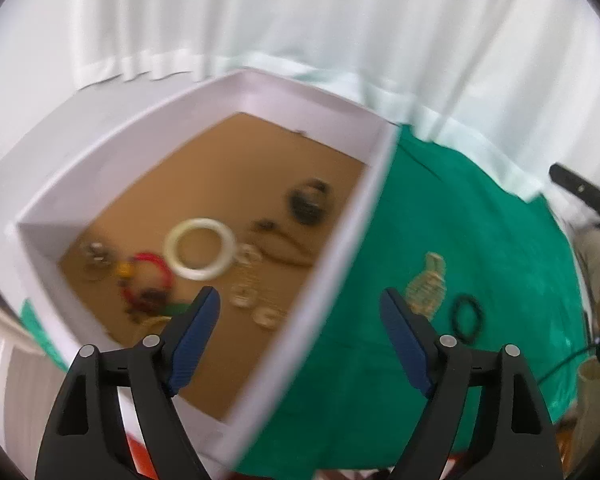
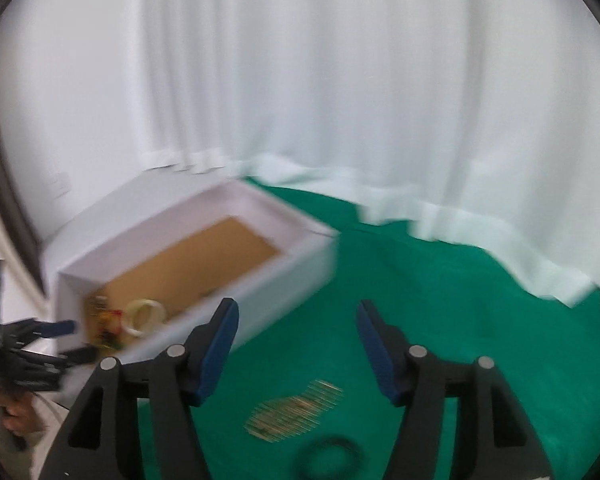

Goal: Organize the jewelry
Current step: 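Release both items in the box and withdraw both tools over the table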

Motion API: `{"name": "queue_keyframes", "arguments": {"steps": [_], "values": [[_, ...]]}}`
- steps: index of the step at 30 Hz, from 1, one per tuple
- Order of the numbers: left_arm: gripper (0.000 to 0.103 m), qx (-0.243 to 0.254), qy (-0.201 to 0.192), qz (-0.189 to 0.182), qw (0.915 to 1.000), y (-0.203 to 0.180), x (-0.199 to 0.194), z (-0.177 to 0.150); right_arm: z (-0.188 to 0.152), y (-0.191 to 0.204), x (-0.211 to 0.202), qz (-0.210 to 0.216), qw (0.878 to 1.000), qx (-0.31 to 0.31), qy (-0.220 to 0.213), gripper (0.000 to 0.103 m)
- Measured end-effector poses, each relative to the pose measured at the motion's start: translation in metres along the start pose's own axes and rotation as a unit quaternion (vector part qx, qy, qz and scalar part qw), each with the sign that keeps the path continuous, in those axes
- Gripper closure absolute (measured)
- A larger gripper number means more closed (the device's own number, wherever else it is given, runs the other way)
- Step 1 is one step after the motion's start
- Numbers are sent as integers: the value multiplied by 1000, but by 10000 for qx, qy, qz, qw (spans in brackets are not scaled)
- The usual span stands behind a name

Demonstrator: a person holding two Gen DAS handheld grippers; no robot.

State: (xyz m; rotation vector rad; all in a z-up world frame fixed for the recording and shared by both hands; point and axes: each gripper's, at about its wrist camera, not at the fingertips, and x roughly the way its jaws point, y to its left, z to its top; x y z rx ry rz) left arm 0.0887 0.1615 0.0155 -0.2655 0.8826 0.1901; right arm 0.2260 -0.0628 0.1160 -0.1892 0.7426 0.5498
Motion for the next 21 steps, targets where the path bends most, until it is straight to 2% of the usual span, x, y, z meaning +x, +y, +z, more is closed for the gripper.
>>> {"name": "queue_keyframes", "arguments": {"steps": [4, 8, 12, 16, 21], "values": [[16, 462, 237, -313, 9982, -46, 17, -17, -59, -50, -8, -612, 9962, 453, 426, 40], [16, 809, 590, -456, 9939, -84, 39, -39, -142, -69, 0, -654, 9878, 1011, 992, 40], [16, 1096, 832, -467, 9894, -109, 53, -56, -196, -59, 8, -576, 9805, 1354, 1304, 40], [16, 1148, 900, -449, 9883, -117, 56, -61, -225, -46, 10, -444, 9785, 1288, 1548, 40], [16, 1081, 890, -326, 9896, -111, 56, -64, -230, -47, 7, -341, 9782, 1378, 1518, 40]]}}
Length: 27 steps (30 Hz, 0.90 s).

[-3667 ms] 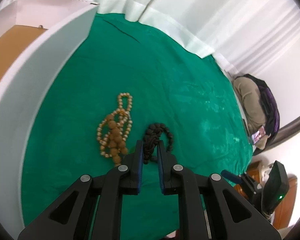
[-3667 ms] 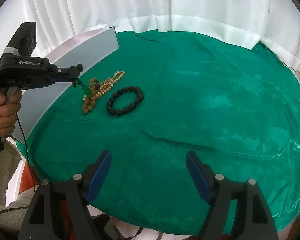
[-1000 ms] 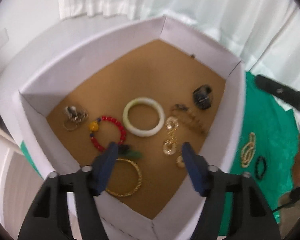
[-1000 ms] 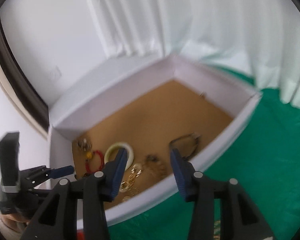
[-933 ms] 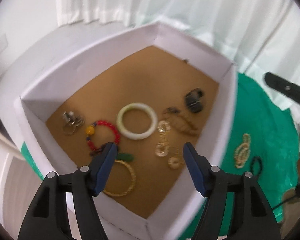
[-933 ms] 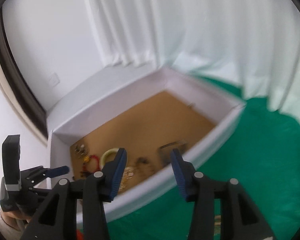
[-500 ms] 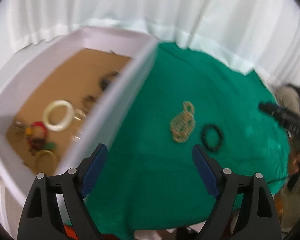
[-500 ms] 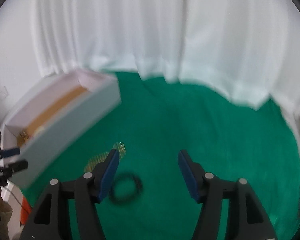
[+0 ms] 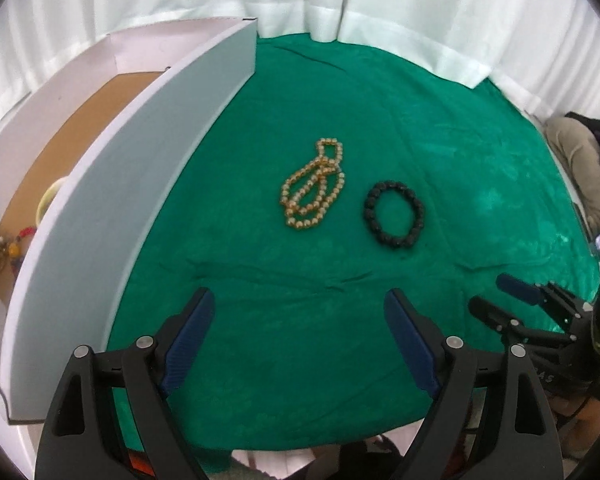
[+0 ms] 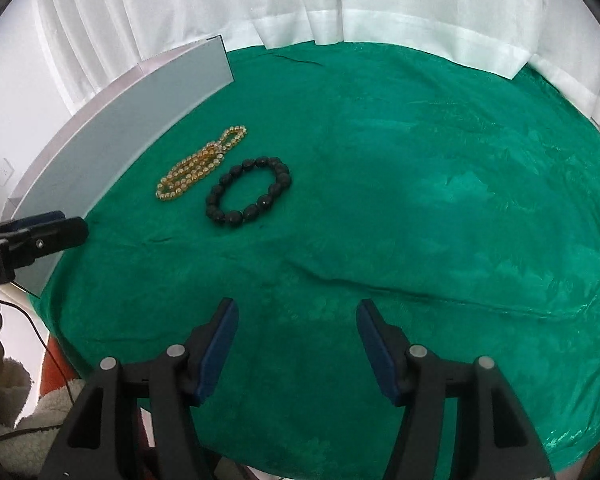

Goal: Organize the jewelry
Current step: 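Release both items in the box and withdraw both tools over the table, then grasp the pearl necklace with left while right grasps the black bead bracelet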

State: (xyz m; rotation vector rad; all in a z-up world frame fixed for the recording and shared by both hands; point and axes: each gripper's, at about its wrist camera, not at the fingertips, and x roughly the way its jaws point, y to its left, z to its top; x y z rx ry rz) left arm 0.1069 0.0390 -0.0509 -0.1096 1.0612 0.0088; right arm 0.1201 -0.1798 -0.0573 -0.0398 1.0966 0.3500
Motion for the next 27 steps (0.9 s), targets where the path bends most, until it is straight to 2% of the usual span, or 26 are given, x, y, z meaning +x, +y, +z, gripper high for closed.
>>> {"name": "queue_keyframes", "arguments": {"steps": [17, 27], "values": [[13, 16, -86, 318, 9995, 7, 2, -4, 6, 8, -2, 113, 9999, 12, -84, 40], [13, 27, -181, 719, 9972, 15, 1, 2, 50, 51, 40, 36, 9969, -782, -40, 40]]}}
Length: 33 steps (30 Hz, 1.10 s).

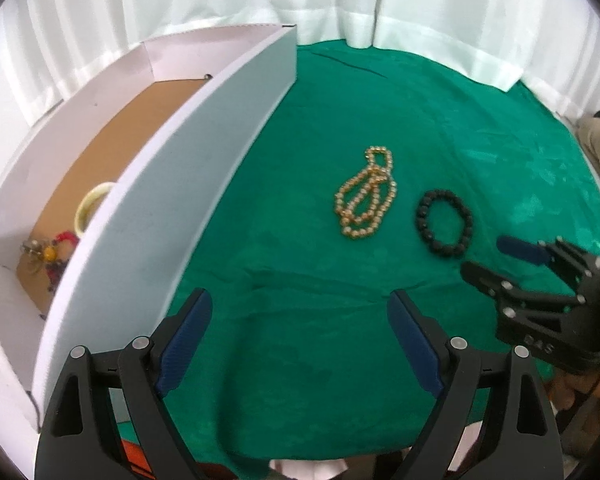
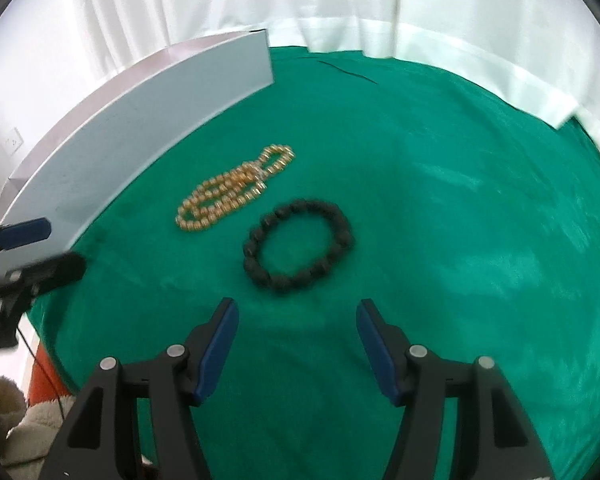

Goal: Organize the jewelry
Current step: 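Grasp the pearl necklace with left while right grasps the black bead bracelet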

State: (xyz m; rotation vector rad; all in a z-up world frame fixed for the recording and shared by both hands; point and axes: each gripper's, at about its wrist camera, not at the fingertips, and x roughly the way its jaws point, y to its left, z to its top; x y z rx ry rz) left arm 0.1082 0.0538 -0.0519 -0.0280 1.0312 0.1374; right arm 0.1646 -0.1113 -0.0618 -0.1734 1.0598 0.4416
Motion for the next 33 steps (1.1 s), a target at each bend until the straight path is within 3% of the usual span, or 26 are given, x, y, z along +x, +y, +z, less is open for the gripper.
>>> {"name": "queue_keyframes", "arguments": {"steps": [7, 13, 15, 19, 25, 33], "values": [[13, 39, -43, 114, 9999, 4, 2, 3, 20, 28, 18, -114, 9986, -521, 29, 40], [13, 82, 29, 108, 9999, 3, 7, 5, 20, 27, 36, -571, 9950, -806, 145, 40], [13, 91, 58, 47, 9999, 4, 12, 10, 20, 13, 37, -525, 9966, -620, 137, 40], [13, 23, 13, -66, 10000, 5, 22, 27, 16, -21, 28, -878, 9958, -220, 128, 40], [13, 565, 195, -661, 9960, -34, 68, 63, -4, -65, -9, -357, 9973, 643, -70, 40], [13, 1071, 517, -411, 9921, -71, 119, 76, -46, -87, -45, -232, 9934, 1095, -231, 40]]}}
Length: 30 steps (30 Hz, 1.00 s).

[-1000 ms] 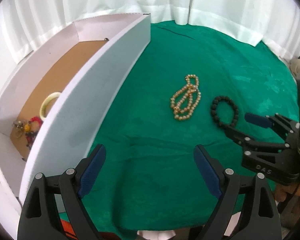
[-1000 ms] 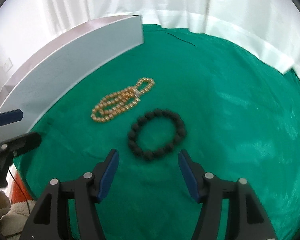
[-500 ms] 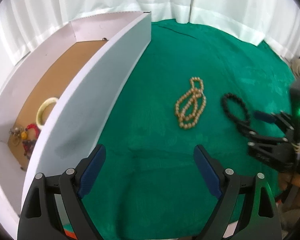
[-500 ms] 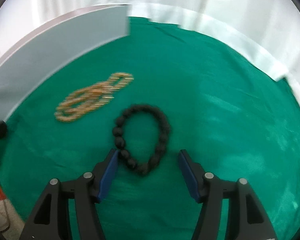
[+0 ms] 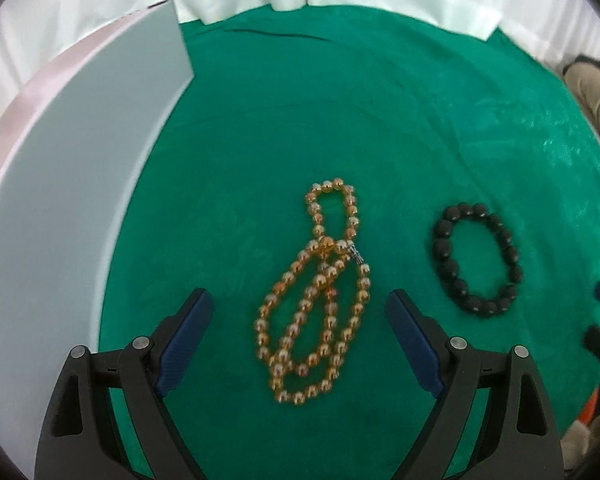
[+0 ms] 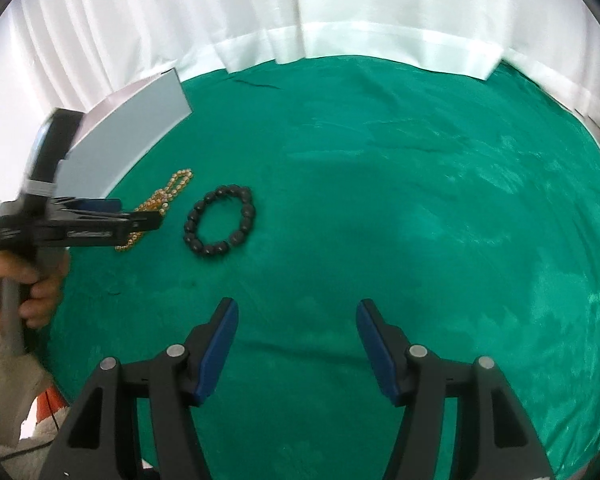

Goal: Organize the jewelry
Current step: 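Grasp the pearl necklace with left while right grasps the black bead bracelet, then carry the pearl necklace and black bracelet into the box and open both tools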

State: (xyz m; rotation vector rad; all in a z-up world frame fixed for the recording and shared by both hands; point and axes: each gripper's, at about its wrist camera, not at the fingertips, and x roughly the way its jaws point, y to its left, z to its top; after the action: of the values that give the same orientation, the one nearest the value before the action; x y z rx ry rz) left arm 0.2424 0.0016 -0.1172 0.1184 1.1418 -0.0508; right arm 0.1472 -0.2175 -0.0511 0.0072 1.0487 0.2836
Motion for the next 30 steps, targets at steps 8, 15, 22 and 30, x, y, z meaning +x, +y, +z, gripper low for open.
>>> {"name": "queue_keyframes", "arguments": {"steps": [8, 15, 22, 30], "values": [[77, 212, -272, -267, 9990, -9, -7, -5, 9, -8, 10, 160, 9997, 155, -91, 40], [98, -588, -308, -1020, 9926, 19, -31, -17, 38, 33, 37, 1064, 9934, -423, -94, 41], [98, -1243, -494, -1656, 9771, 49, -60, -31, 53, 96, 85, 956, 9786, -1792, 338, 68], [98, -1690, -999, -2092, 9580, 76, -122, -30, 75, 88, 57, 1294, 9828, -1287, 274, 91]]}}
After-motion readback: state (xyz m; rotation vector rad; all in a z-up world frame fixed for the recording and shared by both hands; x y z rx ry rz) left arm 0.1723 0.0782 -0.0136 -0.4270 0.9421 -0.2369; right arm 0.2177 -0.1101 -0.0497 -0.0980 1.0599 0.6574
